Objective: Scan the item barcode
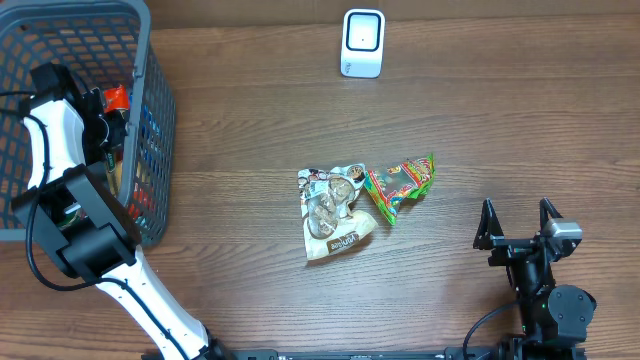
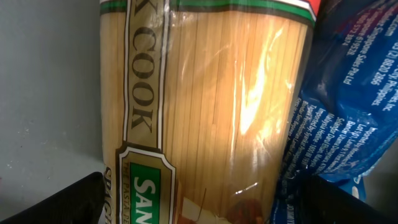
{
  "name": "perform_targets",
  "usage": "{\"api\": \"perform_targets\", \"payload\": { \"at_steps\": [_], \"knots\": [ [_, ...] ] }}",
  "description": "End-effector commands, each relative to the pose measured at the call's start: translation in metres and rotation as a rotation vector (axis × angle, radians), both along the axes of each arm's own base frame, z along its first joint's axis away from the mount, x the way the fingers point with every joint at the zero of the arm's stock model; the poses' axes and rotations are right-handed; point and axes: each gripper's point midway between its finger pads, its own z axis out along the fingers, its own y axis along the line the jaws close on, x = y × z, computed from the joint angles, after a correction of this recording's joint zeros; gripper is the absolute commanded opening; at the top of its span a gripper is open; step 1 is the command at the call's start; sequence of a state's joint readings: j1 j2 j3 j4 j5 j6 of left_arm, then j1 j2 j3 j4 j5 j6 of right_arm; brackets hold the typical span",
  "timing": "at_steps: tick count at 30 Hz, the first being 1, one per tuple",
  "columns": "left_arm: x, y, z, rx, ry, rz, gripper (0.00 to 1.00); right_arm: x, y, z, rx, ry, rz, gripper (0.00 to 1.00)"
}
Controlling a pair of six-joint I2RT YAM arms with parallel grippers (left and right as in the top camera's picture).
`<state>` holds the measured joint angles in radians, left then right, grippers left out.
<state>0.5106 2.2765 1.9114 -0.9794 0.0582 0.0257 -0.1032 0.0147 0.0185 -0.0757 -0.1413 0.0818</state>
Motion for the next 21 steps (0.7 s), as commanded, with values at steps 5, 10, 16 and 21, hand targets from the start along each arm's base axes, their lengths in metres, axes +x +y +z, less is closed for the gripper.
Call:
{"api": "perform_targets", "payload": {
  "at_steps": [5,10,16,21],
  "knots": [
    [-0.024,0.023,-0.031,0.053,0.112,0.064,0.9,0.0,-0.002,-0.002,-0.004,-0.003,-0.012,1.0],
    [-0.027,0.037,-0.008,0.121,0.094,0.147,0.9,0.0,-0.002,-0.002,-0.005,-0.003,-0.012,1.0],
    [-0.036,0.047,0.001,0.132,0.092,0.188,0.9,0.0,-0.002,-0.002,-0.004,-0.003,-0.012,1.0],
    [-0.042,0.053,0.001,0.147,0.105,0.25,0.9,0.0,-0.002,-0.002,-0.005,-0.003,-0.012,1.0]
  ]
}}
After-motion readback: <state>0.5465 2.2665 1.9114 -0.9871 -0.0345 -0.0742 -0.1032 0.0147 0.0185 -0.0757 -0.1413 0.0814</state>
